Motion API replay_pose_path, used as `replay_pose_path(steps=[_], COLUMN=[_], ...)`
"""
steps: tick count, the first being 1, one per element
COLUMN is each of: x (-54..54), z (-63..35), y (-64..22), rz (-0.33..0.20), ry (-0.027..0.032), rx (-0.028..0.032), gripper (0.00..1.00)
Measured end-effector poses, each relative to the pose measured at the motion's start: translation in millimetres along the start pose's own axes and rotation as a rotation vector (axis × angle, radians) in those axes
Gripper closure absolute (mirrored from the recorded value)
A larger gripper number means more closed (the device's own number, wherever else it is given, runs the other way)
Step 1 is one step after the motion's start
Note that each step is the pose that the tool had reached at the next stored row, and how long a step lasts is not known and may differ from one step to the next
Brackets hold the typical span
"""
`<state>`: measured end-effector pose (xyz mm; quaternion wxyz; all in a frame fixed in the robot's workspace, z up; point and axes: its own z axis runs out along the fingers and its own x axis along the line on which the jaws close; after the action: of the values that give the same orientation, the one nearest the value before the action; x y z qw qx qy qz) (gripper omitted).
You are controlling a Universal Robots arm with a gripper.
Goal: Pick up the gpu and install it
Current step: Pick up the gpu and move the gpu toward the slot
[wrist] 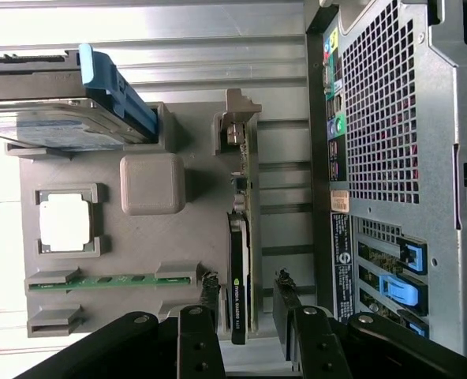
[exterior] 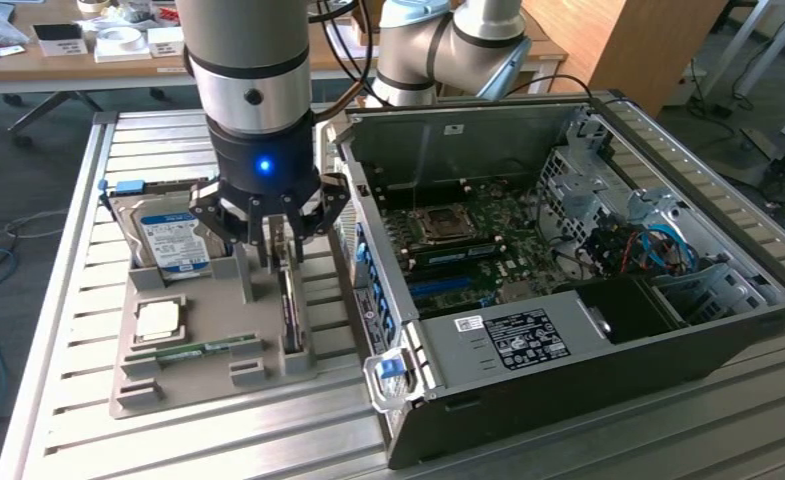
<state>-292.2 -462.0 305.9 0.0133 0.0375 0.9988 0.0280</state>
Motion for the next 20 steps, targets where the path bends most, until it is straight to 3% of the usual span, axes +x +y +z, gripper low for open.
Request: replay_pose_path(steps=[20], x=[0.1], z=[5.7], y=[-0.3], rz=[0.0], ry=[0.0001], rx=[-0.0006], gripper=[0.58])
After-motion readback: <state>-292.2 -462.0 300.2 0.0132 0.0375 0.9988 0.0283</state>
